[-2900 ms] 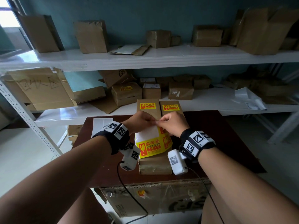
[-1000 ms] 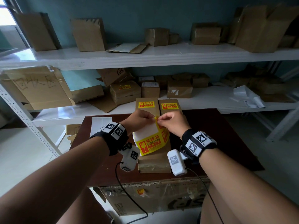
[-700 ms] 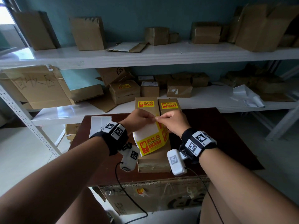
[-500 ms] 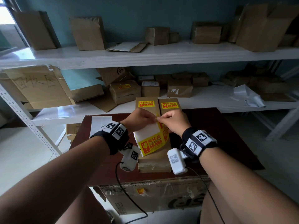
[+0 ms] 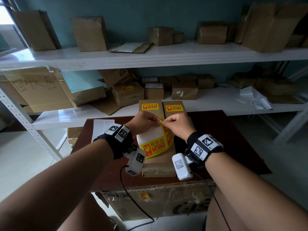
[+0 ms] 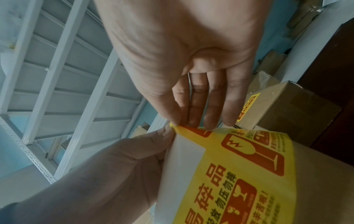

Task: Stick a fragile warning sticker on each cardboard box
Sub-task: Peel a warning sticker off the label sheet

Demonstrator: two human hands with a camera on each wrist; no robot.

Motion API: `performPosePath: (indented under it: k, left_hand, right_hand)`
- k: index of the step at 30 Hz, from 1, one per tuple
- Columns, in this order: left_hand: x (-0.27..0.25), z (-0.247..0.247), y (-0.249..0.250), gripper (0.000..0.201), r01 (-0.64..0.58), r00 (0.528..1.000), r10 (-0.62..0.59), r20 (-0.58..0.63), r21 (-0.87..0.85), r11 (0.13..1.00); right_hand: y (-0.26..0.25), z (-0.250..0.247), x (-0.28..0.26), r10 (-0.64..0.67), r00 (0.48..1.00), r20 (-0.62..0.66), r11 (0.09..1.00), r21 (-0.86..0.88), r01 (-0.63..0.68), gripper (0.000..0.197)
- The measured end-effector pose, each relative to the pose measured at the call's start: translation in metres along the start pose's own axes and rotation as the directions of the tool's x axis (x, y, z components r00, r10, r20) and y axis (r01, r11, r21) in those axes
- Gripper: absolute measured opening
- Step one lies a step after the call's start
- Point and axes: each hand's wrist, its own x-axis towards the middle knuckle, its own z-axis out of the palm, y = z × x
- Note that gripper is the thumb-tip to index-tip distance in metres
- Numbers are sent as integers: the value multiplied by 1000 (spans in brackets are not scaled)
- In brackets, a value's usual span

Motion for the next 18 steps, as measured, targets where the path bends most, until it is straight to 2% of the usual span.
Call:
performPosePath:
  k: [4, 10, 18]
  left_hand:
    - [0, -1, 1, 7, -2, 1000, 2, -12, 34, 999]
    - [0, 0, 0, 4, -24, 1000, 25, -5, 62, 998]
    - [4, -4, -1, 7, -42, 999, 40, 23, 102, 994]
  right_hand:
    - [0, 1, 0, 0, 1000, 26, 1000, 10, -1, 5]
    - [2, 1, -1, -33, 999, 22, 999, 9, 33, 14]
    - [0, -1, -1, -56, 998, 35, 998, 2, 56, 7]
